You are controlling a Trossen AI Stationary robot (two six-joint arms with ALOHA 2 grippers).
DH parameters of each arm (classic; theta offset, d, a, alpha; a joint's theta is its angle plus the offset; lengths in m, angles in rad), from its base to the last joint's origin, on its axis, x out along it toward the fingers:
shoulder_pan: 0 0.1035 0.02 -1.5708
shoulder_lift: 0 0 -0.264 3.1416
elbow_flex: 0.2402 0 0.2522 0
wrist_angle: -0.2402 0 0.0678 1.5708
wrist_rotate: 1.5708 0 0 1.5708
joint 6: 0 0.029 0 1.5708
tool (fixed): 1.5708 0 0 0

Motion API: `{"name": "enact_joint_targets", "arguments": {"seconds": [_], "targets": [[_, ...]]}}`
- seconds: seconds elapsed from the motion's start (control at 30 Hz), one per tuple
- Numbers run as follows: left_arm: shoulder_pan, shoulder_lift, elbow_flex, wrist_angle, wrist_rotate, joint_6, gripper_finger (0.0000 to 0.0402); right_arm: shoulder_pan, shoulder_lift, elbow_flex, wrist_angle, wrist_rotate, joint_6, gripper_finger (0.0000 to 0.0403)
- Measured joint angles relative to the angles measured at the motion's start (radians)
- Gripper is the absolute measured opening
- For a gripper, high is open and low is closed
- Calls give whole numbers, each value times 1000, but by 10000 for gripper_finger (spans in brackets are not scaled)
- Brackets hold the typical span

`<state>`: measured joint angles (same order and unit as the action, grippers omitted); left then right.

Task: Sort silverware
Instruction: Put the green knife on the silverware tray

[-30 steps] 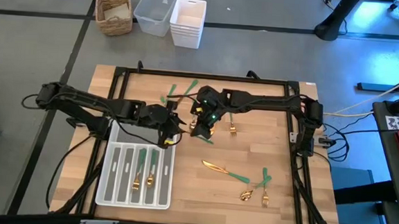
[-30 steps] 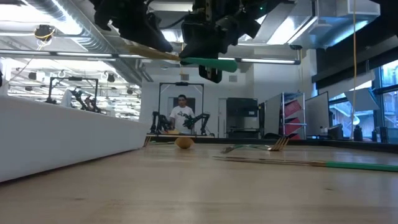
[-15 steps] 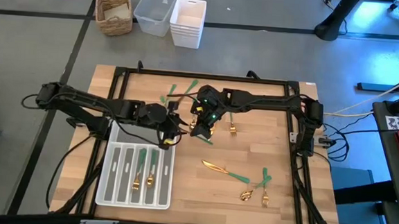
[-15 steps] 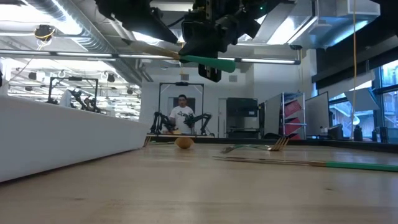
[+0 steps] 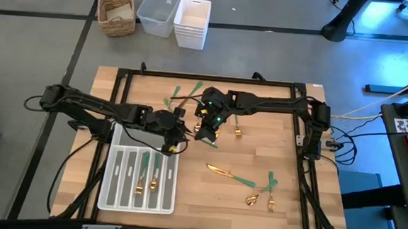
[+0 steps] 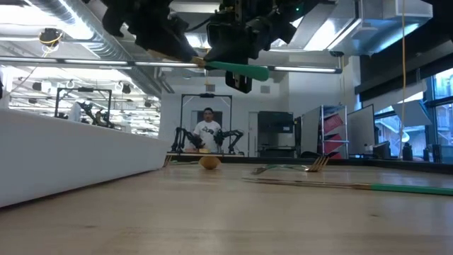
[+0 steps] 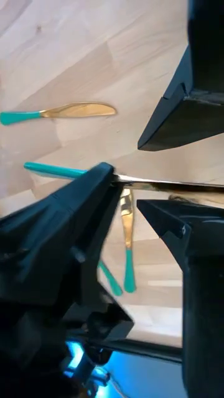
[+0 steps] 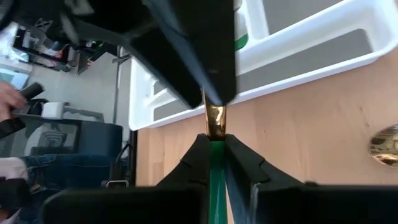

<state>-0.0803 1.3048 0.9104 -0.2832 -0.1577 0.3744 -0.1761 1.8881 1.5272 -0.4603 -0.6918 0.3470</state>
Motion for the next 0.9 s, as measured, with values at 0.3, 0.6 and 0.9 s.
{"name": "enact_joint_targets", "arguments": {"seconds": [0.3,0.6,0.9], "targets": [[6,31,0,5,-2,0,130,0,0,0,1,0,1,26],[8,30,0,9,-10,-5,37,0,0,0,1,0,2,26],[8,30,0,3,-1,-54,14,0,0,0,1,-1,0,26]]}}
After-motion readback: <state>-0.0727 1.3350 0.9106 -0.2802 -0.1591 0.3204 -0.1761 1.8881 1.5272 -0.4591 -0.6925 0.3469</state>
